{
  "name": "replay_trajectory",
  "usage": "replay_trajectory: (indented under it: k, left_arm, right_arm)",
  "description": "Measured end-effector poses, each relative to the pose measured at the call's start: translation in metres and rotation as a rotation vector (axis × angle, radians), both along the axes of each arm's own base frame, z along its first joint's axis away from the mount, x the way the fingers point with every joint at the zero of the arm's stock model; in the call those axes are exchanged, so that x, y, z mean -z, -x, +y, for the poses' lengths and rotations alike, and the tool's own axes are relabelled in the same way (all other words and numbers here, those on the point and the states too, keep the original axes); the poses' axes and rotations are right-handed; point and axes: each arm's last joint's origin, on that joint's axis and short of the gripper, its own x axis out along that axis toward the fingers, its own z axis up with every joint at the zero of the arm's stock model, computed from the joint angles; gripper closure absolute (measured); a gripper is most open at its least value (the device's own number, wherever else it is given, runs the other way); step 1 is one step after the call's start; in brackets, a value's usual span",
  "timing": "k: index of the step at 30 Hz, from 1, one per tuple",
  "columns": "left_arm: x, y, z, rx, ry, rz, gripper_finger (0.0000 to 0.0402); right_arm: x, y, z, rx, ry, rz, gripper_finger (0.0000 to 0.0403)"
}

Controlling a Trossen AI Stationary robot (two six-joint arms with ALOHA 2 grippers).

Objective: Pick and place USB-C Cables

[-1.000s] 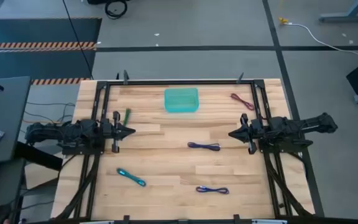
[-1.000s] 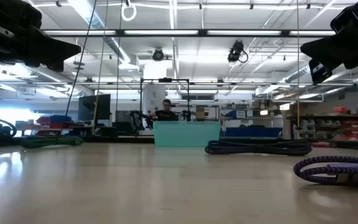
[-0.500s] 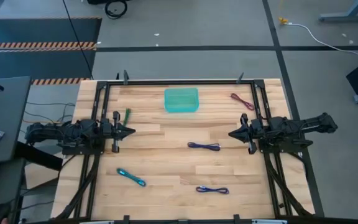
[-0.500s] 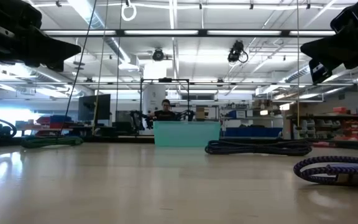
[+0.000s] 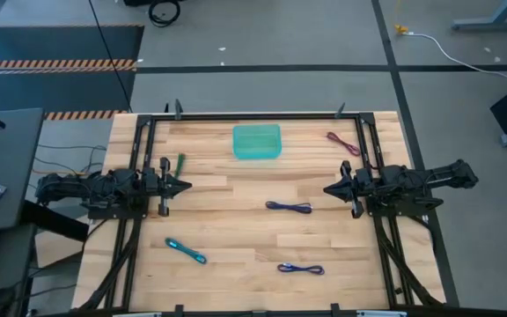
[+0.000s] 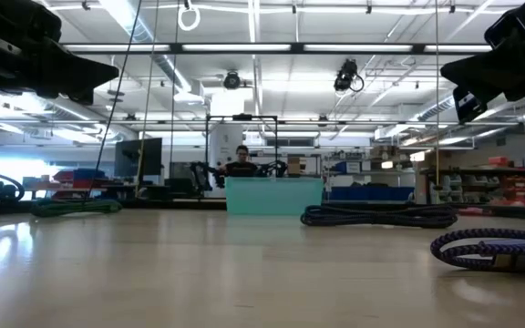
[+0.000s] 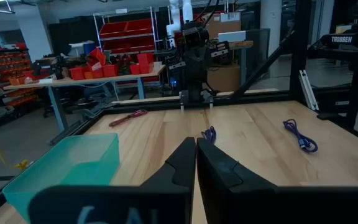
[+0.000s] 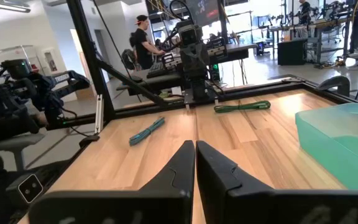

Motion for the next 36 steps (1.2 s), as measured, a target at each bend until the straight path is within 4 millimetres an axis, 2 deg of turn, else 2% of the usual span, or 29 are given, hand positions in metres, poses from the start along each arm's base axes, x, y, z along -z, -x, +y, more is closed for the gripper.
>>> replay_trajectory:
  k: [12,18,26,36]
  left_arm:
    - [0.0,0.0,0.0,0.0,0.0,0.0,0.0379]
    - [-0.005,0.0,0.0,-0.011,-0.15,-0.038,0.0379]
    - [-0.006,0.0,0.0,-0.011,-0.142,-0.05,0.0379]
    - [-0.01,0.001,0.0,0.022,0.234,-0.118,0.0379]
  right_arm:
    - [0.0,0.0,0.0,0.0,0.0,0.0,0.038]
    - [0.0,0.0,0.0,0.001,0.0,0.0,0.038]
    - [-0.005,0.0,0.0,0.001,-0.008,-0.051,0.038]
    - [-0.015,0.001,0.0,0.002,-0.025,-0.154,0.038]
